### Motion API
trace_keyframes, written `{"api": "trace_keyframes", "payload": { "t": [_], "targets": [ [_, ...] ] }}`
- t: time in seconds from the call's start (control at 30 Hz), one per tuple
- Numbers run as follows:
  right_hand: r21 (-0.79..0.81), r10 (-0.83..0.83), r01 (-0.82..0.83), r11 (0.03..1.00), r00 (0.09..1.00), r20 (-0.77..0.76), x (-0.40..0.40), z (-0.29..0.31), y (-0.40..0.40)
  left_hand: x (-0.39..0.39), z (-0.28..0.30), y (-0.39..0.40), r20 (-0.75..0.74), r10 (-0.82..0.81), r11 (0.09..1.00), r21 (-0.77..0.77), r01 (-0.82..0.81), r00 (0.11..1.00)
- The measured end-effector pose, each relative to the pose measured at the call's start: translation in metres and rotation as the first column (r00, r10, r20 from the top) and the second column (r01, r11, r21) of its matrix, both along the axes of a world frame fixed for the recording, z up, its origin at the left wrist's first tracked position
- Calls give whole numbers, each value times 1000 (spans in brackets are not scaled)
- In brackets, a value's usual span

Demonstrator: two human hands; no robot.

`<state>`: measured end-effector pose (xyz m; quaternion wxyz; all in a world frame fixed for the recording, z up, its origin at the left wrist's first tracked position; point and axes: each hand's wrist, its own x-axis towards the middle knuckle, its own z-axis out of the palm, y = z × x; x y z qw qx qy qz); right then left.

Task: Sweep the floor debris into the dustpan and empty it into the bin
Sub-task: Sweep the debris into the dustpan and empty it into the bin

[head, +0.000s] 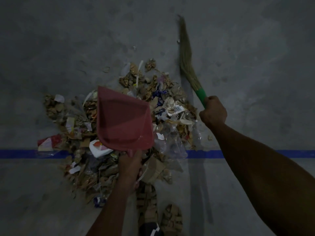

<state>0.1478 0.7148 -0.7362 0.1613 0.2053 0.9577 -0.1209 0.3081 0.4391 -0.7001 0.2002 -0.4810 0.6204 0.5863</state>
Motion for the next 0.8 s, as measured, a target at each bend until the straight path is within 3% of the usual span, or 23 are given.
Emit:
{"api": "trace_keyframes", "payload": {
  "t": [0.17, 0.27, 0.43, 0.8],
  "targets": [
    [-31, 180, -179, 983, 984, 5, 48, -8, -9, -1, -2, -7, -1, 10, 1000, 2, -10, 1000],
    [-78, 206, -202, 976, 978, 43, 79, -12, -15, 3, -1, -7, 7, 20, 1000, 12, -20, 1000],
    [-106, 156, -149, 983, 986, 60, 133, -18, -26, 12, -3, -9, 21, 25, 1000, 15, -26, 999],
    [-170, -42, 24, 985, 994, -102, 248, 34, -48, 40, 1, -8, 85, 29, 999, -36, -27, 996]
  ]
}}
